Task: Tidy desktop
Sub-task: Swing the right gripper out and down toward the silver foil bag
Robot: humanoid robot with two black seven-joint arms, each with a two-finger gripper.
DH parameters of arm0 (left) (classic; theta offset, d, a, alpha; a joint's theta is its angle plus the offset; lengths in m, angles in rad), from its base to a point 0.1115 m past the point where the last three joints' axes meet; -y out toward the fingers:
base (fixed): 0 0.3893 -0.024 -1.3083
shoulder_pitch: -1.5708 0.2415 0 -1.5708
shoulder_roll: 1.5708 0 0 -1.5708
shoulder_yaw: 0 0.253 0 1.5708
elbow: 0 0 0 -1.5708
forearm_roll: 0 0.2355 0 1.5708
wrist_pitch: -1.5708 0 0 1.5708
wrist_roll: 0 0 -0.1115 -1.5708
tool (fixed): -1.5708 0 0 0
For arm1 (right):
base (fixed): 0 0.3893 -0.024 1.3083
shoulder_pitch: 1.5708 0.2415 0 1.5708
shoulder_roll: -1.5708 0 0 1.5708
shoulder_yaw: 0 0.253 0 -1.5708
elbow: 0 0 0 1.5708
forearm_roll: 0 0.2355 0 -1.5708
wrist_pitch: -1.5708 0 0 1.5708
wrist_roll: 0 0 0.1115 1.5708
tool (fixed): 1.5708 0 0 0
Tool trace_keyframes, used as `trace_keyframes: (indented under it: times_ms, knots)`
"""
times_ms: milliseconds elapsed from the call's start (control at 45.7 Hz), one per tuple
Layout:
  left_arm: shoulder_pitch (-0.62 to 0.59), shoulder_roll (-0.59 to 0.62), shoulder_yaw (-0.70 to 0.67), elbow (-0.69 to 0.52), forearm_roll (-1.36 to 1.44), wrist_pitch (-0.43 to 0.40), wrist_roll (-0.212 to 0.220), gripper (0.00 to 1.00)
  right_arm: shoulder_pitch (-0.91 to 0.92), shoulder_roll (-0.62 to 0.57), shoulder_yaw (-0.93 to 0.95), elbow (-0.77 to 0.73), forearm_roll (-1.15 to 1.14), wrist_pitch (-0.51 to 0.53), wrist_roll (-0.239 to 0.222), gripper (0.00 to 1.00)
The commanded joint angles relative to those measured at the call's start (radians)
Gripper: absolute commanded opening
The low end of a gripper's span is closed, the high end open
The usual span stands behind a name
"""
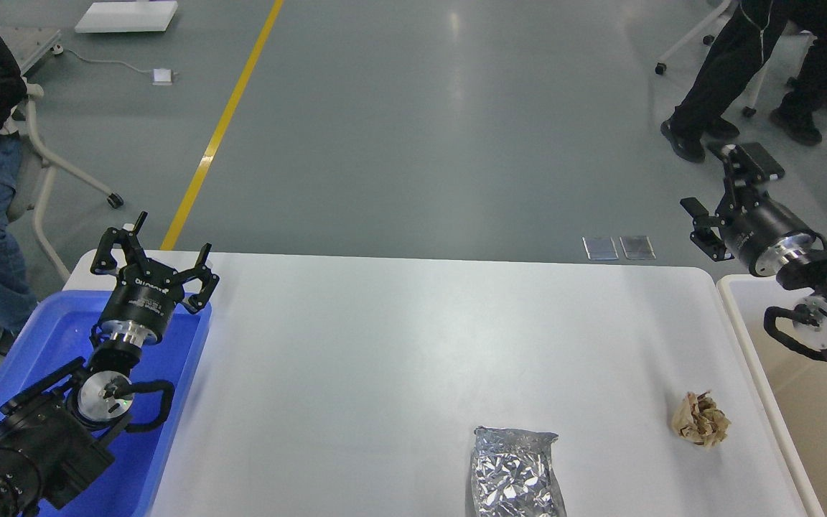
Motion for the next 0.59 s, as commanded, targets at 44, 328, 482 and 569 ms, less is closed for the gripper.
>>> trace_keyframes:
  times_ms: [44, 328, 482, 569]
  knots:
    - [0.000, 0.000, 0.000, 0.000, 0.000, 0.000, 0.000, 1.00, 0.214, -0.095, -0.441, 0.011, -0.045, 0.000, 0.005, 1.00]
    - [0.000, 0.000, 0.000, 0.000, 0.000, 0.000, 0.000, 1.00, 0.262, -0.129, -0.675, 0.096, -0.320, 0.000, 0.022, 1.00]
    - [-0.001, 0.000, 0.000, 0.000, 0.000, 0.001, 0.000, 1.00, 0.308, -0.175, -0.789, 0.216, -0.396, 0.005, 0.022, 1.00]
    - [-0.001, 0.000, 0.000, 0.000, 0.000, 0.000, 0.000, 1.00, 0.334, -0.209, -0.833, 0.305, -0.450, 0.005, 0.022, 1.00]
